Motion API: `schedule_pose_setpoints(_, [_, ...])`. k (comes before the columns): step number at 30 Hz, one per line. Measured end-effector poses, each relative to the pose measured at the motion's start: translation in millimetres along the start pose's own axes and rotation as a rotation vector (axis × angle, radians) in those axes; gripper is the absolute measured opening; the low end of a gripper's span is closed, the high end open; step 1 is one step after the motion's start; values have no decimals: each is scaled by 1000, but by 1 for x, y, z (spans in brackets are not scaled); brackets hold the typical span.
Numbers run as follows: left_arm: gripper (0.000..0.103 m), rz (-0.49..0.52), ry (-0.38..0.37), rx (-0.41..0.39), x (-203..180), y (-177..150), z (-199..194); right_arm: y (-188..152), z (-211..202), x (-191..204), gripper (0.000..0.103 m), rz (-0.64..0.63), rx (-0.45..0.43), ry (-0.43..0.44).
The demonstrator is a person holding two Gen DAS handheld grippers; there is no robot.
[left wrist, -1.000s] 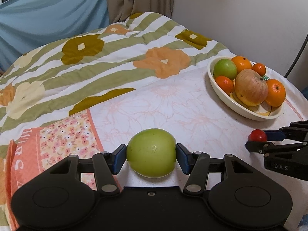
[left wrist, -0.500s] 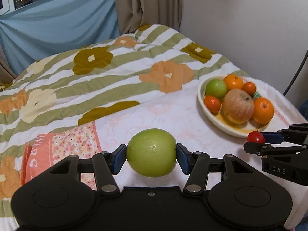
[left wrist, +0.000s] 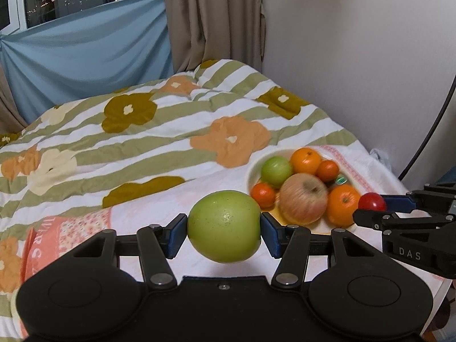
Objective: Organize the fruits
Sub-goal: 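Carry the green apple and red tomato over the duck bowl with both tools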
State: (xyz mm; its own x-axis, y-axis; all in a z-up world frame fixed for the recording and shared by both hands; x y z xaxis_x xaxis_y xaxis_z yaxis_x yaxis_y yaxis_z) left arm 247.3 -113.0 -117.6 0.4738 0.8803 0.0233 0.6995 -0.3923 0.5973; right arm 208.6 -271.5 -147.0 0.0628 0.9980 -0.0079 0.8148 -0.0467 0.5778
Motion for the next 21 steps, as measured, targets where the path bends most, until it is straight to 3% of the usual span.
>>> schedule_pose_setpoints(9, [60, -20, -4, 23, -49, 6, 24, 11, 2, -46, 45, -48, -17, 22])
schedule_pose_setpoints(21, [60, -87, 17, 89, -93, -7, 68, 10, 33, -78, 45, -156, 13, 83])
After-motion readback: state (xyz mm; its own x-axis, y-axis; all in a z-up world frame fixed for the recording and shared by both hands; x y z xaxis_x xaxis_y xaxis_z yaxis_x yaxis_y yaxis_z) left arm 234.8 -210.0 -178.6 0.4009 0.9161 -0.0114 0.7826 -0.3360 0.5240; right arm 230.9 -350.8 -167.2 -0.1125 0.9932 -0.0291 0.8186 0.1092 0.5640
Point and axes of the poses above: each gripper's, at about its wrist camera, not at the fingertips, and z roughly the way its jaws point, x to its left, y to its top, the point moved 9 cm from there along z, roughly the way its jaws point, and after that the axes turned 9 degrees about x, right-handed, at the moved point
